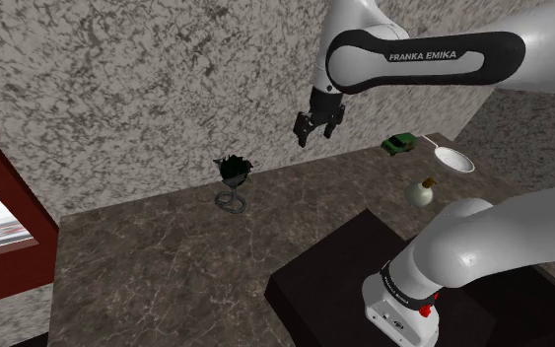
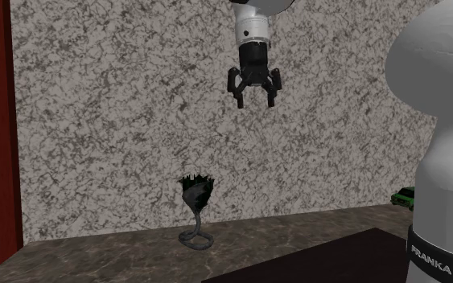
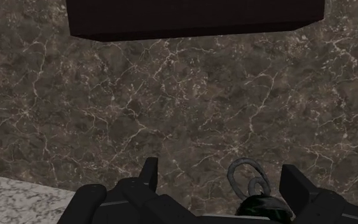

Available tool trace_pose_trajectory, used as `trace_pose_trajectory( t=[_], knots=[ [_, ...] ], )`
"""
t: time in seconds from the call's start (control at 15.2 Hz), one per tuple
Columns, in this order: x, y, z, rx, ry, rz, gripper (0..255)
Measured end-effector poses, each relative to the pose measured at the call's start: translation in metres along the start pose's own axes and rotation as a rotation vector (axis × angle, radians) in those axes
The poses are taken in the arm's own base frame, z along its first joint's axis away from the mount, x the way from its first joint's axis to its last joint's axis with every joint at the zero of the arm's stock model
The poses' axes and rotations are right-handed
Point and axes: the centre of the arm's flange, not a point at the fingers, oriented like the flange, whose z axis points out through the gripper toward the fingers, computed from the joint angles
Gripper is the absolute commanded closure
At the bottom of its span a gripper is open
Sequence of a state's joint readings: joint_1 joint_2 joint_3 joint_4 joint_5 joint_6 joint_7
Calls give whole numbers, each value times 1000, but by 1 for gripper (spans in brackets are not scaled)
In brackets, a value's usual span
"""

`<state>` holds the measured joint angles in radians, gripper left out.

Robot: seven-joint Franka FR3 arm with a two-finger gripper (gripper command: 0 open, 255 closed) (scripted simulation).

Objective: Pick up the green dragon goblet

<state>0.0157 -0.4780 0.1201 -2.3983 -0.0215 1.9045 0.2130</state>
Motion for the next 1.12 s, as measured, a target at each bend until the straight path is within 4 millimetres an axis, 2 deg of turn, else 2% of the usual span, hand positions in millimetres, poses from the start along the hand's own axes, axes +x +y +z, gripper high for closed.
trace_pose_trajectory(
  t=[1.12],
  knots=[
    [142,-105,128,64,7,78,0]
  ],
)
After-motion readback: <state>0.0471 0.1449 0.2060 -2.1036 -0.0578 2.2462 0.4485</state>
